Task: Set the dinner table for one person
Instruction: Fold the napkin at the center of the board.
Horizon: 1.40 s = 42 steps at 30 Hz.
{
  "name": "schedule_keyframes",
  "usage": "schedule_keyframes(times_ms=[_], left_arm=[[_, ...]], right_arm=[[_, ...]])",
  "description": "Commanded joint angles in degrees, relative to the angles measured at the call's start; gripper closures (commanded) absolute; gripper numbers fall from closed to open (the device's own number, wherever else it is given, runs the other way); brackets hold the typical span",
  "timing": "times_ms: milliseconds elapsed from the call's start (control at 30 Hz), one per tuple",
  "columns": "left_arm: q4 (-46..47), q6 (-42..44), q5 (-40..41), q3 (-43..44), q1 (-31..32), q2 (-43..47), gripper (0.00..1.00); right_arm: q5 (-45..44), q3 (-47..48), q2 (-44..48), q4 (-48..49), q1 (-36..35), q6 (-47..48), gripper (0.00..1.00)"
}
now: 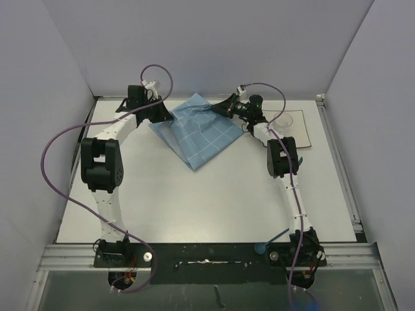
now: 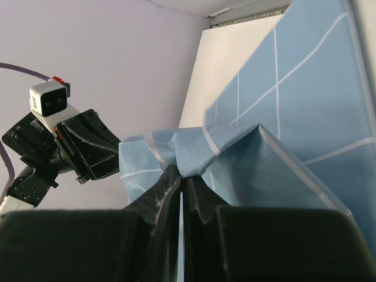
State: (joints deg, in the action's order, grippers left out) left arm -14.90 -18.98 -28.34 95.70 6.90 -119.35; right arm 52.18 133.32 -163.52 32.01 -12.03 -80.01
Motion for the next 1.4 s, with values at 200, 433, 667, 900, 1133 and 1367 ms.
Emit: schedule_keyframes(times_ms=[200, 433, 667, 900, 1133, 1367], left_arm=[[0.5, 0.7, -1.1, -0.1, -1.3, -4.0, 1.00], [1.9, 0.8, -0.9, -3.0, -1.4, -4.1, 0.99], [2.5, 2.0, 1.8, -4.6, -1.5, -0.2, 0.69], [5.4, 2.3, 6.1, -9.7, -2.3, 10.4, 0.29], [3.0, 1.8, 6.1, -11.4, -2.5, 17.7, 0.06], [8.3, -3.3, 0.1, -20.2, -1.9, 24.2, 0.03]], right_arm=[[1.1, 1.0, -2.5, 6.8, -0.3, -3.0, 1.00], [1.0, -0.5, -2.5, 8.3, -0.3, -3.4, 0.64], [2.9, -5.9, 1.1, 10.8, -0.2, -1.9, 0.08], [3.6, -18.0, 11.2, 9.4, 0.5, 4.3, 0.09], [4.9, -30.1, 21.9, 12.0, 0.6, 7.2, 0.11], [2.9, -38.9, 36.0, -15.3, -0.1, 32.9, 0.12]])
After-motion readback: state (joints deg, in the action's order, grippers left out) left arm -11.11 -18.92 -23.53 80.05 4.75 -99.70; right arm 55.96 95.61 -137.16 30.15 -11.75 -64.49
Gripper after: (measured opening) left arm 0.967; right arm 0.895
